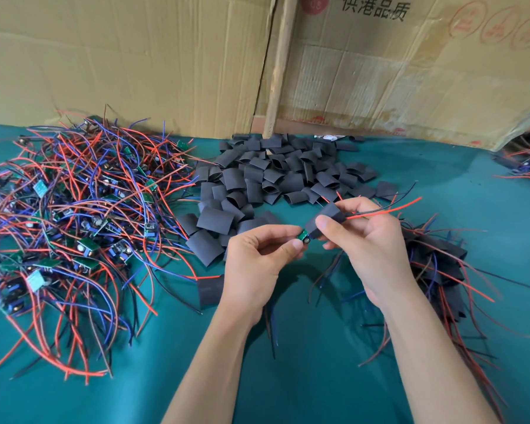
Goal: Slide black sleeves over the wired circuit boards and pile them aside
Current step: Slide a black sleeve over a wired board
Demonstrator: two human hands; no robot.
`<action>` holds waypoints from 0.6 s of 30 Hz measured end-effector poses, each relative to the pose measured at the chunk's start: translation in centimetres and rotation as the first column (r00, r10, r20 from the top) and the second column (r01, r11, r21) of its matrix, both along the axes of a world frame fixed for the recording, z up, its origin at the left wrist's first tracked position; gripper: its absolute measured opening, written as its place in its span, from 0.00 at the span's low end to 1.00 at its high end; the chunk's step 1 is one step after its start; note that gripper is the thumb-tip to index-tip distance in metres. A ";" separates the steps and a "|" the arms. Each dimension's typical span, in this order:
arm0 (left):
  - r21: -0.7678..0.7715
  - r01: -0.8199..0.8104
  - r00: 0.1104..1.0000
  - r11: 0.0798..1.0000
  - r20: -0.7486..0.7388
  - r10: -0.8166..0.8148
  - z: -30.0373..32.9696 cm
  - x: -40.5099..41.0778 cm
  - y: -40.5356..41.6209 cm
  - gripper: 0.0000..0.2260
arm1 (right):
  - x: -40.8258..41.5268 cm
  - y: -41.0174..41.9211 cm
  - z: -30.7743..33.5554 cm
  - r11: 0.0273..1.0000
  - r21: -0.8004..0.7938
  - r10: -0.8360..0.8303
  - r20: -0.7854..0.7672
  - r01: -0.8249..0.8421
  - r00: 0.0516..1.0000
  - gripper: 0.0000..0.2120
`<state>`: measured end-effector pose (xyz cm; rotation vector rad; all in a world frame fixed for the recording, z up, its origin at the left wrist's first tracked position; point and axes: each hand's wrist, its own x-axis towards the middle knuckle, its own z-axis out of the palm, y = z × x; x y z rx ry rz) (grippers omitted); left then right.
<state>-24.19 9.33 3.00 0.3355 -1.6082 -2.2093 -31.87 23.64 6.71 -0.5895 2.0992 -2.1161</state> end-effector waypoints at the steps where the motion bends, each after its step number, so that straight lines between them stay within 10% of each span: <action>1: 0.004 -0.001 1.000 1.000 -0.006 0.001 0.0 0.0 0.0 0.09 | 0.0 0.0 0.0 1.000 0.019 0.014 -0.006 -0.014 1.000 0.12; 11: -0.044 0.000 0.999 0.999 -0.035 -0.002 -0.4 -0.2 0.0 0.06 | 0.5 -0.1 0.5 0.997 -0.030 0.075 0.197 -0.071 0.978 0.19; 18: -0.206 -0.039 0.999 0.978 0.002 0.040 -0.3 -0.5 0.7 0.06 | 1.3 -0.7 1.2 0.990 0.047 0.122 0.206 -0.135 0.971 0.04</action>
